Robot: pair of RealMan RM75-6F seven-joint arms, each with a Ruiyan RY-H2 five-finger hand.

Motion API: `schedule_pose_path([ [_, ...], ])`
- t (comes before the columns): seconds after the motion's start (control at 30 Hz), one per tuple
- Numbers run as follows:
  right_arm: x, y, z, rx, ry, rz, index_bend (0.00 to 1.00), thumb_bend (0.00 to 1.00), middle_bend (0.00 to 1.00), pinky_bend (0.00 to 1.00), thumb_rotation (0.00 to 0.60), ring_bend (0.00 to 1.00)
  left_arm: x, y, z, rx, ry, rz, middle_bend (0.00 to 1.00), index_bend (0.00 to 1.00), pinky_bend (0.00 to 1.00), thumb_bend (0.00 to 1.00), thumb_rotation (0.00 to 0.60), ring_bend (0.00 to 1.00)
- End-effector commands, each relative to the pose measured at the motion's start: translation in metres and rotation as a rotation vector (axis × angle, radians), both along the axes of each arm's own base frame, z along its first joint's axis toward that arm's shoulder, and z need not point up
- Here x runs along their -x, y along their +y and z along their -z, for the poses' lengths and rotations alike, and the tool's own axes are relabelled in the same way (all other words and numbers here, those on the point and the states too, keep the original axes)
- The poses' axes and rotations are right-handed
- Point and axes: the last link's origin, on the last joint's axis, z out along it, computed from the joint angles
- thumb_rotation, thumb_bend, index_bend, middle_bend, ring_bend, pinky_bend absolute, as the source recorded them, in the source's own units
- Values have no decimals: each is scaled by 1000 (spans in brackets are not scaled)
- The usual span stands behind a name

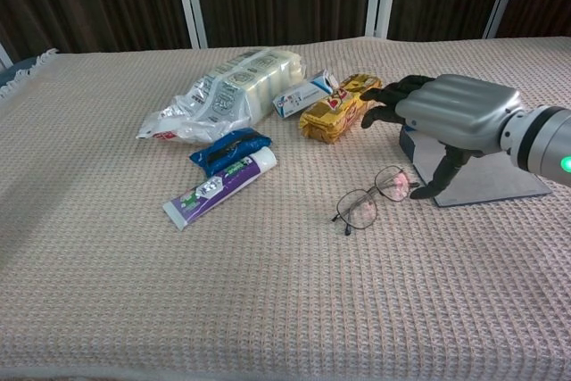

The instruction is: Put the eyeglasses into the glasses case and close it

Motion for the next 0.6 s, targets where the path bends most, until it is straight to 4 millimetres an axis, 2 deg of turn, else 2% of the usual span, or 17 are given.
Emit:
schedule_pose_path([
  [0.03, -3, -3, 3, -5, 36, -47, 419, 329, 0, 0, 600, 0, 0, 0, 0, 1, -1, -1, 0, 0, 59, 402, 600, 0],
  [0.23, -9, -9, 13, -2, 62, -109, 522, 348, 0, 0, 600, 0, 0, 1, 1, 1, 0, -4, 0, 0, 59, 402, 600, 0],
  [0.5, -13, -12, 27, -27, 108, -187, 558, 354, 0, 2, 600, 0, 0, 1, 1, -2, 0, -7, 0, 0, 60, 402, 600, 0],
  [0.6, -13, -14, 28, -30, 123, -203, 569, 399, 0, 3, 600, 0, 0, 1, 1, -5, 0, -8, 0, 0, 60, 402, 600, 0],
])
